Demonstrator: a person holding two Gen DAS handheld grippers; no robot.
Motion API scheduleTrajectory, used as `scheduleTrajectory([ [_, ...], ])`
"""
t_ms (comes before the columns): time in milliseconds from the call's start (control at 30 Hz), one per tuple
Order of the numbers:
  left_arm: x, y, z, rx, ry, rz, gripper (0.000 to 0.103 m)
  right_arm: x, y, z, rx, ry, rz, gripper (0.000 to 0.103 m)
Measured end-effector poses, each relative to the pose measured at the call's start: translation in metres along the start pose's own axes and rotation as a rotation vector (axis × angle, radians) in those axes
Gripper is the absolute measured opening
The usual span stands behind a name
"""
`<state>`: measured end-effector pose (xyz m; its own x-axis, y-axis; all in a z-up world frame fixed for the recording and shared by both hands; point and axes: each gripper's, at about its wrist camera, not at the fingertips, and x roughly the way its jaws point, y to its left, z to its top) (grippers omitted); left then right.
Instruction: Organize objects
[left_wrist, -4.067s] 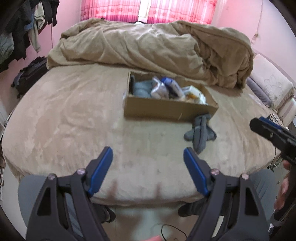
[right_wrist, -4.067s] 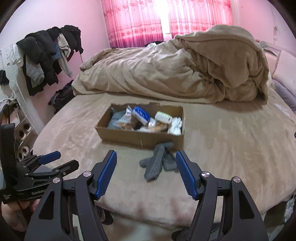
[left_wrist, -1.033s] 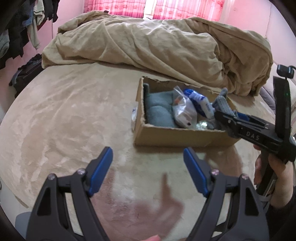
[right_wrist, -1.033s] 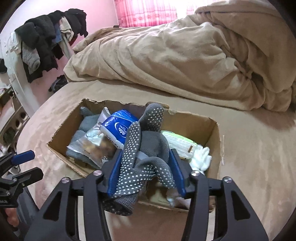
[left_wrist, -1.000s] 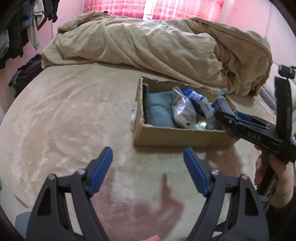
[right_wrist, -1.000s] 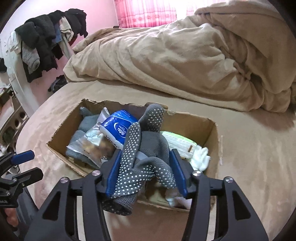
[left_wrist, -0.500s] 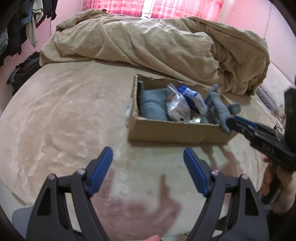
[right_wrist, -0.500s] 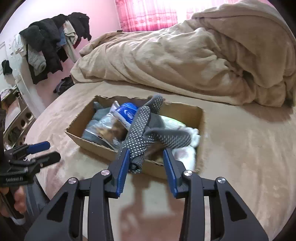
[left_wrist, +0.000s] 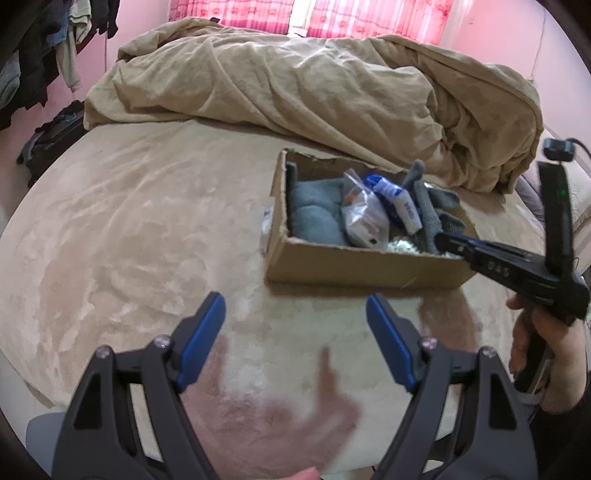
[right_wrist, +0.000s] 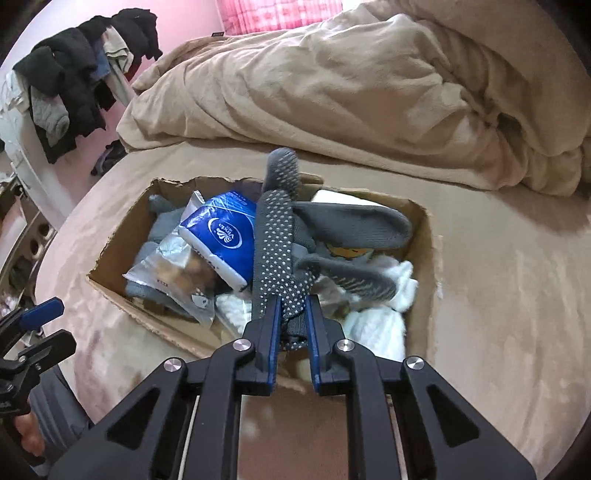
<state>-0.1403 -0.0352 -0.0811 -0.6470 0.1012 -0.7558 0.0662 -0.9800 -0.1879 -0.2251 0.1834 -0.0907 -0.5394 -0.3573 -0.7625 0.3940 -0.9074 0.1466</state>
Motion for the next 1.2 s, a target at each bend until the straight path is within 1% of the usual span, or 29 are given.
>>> scheduleTrajectory([
  [67, -0.004, -0.002, -0.001, 0.006, -0.005, 0.004, 0.08, -0.009, 0.003, -0.002, -0.003, -0.016, -0.017, 0.015],
  [100, -0.007, -0.004, -0.001, 0.009, -0.01, 0.006, 0.08, -0.014, 0.005, -0.004, -0.008, -0.021, -0.021, 0.018],
  [200, -0.02, -0.008, -0.002, 0.011, -0.029, 0.013, 0.08, -0.031, 0.011, -0.01, -0.021, -0.037, -0.042, 0.037],
  [267, -0.029, -0.01, -0.003, 0.013, -0.04, 0.012, 0.08, -0.044, 0.015, -0.014, -0.02, -0.047, -0.051, 0.042],
  [333, -0.038, -0.014, -0.005, 0.019, -0.046, 0.014, 0.08, -0.06, 0.019, -0.018, -0.022, -0.063, -0.059, 0.05],
  [400, -0.047, -0.018, -0.008, 0.024, -0.051, 0.016, 0.08, -0.076, 0.023, -0.024, -0.02, -0.074, -0.064, 0.055],
  [533, -0.066, -0.023, -0.016, 0.032, -0.061, 0.015, 0.08, -0.105, 0.031, -0.034, -0.018, -0.099, -0.07, 0.064],
  [667, -0.087, -0.028, -0.025, 0.031, -0.073, 0.006, 0.08, -0.135, 0.041, -0.046, -0.02, -0.127, -0.072, 0.066],
  [833, -0.11, -0.034, -0.036, 0.034, -0.081, 0.01, 0.08, -0.162, 0.051, -0.063, -0.021, -0.145, -0.085, 0.067],
  [867, -0.115, -0.034, -0.039, 0.036, -0.084, 0.006, 0.08, -0.167, 0.052, -0.066, -0.018, -0.149, -0.087, 0.068],
  [933, -0.125, -0.036, -0.046, 0.041, -0.091, 0.009, 0.08, -0.177, 0.054, -0.075, -0.01, -0.154, -0.095, 0.074],
  [967, -0.13, -0.037, -0.049, 0.041, -0.093, 0.008, 0.08, -0.183, 0.055, -0.081, -0.001, -0.155, -0.097, 0.075],
  [1133, -0.145, -0.04, -0.063, 0.026, -0.101, 0.027, 0.08, -0.194, 0.054, -0.1, 0.034, -0.139, -0.105, 0.075],
  [1200, -0.146, -0.042, -0.067, 0.036, -0.099, 0.038, 0.08, -0.195, 0.055, -0.105, 0.034, -0.128, -0.113, 0.075],
])
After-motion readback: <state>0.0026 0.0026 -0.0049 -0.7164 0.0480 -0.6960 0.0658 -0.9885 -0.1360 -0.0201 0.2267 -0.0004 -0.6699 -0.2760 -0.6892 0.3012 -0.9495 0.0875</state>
